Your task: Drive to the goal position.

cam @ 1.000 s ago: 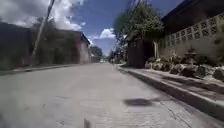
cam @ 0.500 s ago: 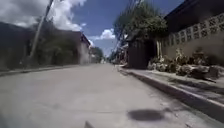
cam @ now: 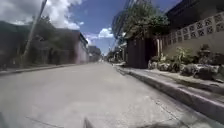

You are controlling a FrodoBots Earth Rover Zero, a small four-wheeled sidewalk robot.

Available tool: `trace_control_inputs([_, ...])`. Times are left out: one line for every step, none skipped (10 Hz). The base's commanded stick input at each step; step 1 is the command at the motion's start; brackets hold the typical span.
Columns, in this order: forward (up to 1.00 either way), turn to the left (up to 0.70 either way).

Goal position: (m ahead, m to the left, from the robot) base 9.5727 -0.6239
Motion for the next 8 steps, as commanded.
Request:
trace_control_inputs([0.7, 0.0])
trace_control_inputs([0.7, 0.0])
trace_control_inputs([0.7, 0.0])
trace_control_inputs([0.76, 0.0])
trace_control_inputs([0.85, 0.0])
trace_control_inputs([0.94, 0.0])
trace_control_inputs([1.0, -0.13])
trace_control_inputs([1.0, -0.32])
